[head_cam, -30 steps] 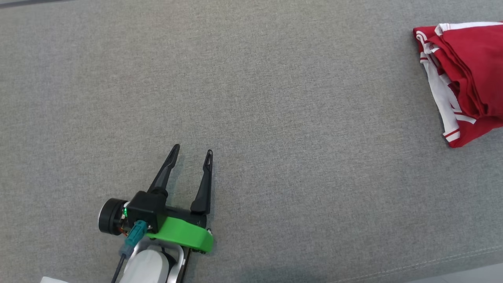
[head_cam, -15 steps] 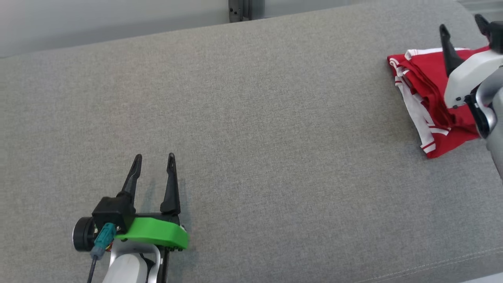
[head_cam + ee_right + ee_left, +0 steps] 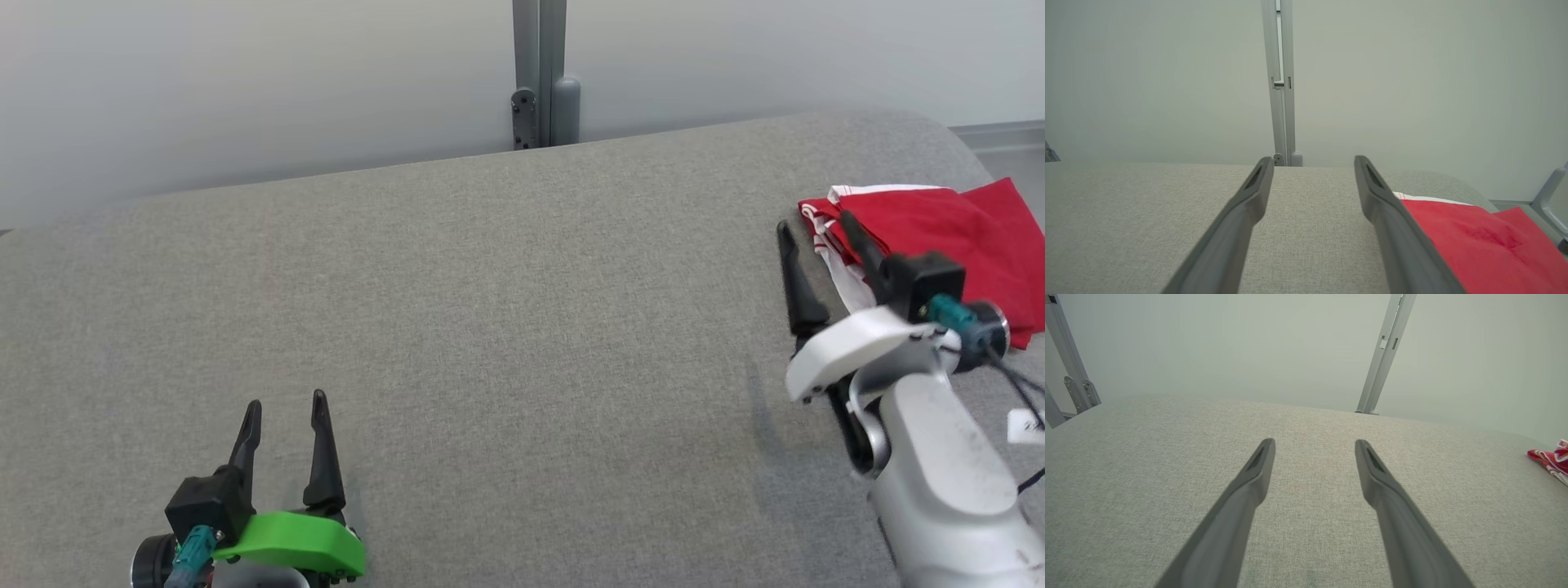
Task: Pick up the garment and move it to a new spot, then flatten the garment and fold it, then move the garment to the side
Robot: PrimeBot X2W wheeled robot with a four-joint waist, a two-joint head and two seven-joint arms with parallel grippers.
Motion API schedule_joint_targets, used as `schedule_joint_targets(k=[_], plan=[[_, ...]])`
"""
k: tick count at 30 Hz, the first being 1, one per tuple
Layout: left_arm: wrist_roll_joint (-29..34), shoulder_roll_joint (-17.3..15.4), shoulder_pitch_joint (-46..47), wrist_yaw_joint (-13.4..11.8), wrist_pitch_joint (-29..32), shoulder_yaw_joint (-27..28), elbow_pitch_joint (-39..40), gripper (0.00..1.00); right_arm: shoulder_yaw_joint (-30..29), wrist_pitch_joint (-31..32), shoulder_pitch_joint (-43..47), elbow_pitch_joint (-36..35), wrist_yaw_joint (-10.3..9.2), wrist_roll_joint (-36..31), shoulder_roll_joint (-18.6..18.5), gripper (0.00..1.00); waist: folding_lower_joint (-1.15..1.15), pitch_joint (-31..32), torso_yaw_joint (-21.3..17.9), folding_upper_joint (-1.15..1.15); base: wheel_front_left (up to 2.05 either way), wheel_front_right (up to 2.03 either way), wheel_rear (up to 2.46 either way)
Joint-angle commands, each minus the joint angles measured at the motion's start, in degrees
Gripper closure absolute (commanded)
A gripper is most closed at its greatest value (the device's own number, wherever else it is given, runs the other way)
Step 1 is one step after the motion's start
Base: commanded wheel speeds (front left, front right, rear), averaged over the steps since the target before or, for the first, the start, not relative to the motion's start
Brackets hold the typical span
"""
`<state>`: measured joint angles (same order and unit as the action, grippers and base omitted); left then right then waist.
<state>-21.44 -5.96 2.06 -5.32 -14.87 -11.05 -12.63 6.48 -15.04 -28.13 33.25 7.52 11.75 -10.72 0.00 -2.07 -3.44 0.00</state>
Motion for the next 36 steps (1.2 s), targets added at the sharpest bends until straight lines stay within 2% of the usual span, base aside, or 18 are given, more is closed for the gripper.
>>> schedule_joint_targets(k=[1, 7, 14, 21, 36], plan=[[0.4, -0.3, -0.9, -0.3, -0.3, 0.1, -0.1, 0.0, -0.5, -0.2, 3.1, -1.9, -0.06, -1.1, 1.7, 0.0, 0.0, 2.4, 2.1, 0.0, 0.0, 0.0, 0.0], [0.7, -0.2, -2.9, -1.0, -0.3, 0.5, 0.1, 0.0, -4.2, -0.2, 12.4, -11.0, -0.06, -4.5, 6.5, 0.0, 0.0, 3.2, 3.4, 0.0, 0.0, 0.0, 0.0], [1.3, 0.2, -5.1, -1.7, -0.4, 0.4, 0.8, 0.0, -4.5, -0.2, 20.1, -16.3, -0.05, -2.6, 7.8, 0.0, 0.0, 3.7, 4.9, 0.0, 0.0, 0.0, 0.0], [1.9, 0.5, -6.1, -2.0, -0.4, 0.5, 1.6, 0.0, -2.3, -0.2, 24.1, -17.6, -0.05, 1.1, 7.8, 0.0, 0.0, 3.7, 5.2, 0.0, 0.0, 0.0, 0.0], [2.3, 0.6, -5.8, -1.9, -0.4, 0.2, 1.5, 0.0, -1.7, -0.2, 24.8, -17.9, -0.05, 1.2, 7.8, 0.0, 0.0, 3.6, 5.0, 0.0, 0.0, 0.0, 0.0]])
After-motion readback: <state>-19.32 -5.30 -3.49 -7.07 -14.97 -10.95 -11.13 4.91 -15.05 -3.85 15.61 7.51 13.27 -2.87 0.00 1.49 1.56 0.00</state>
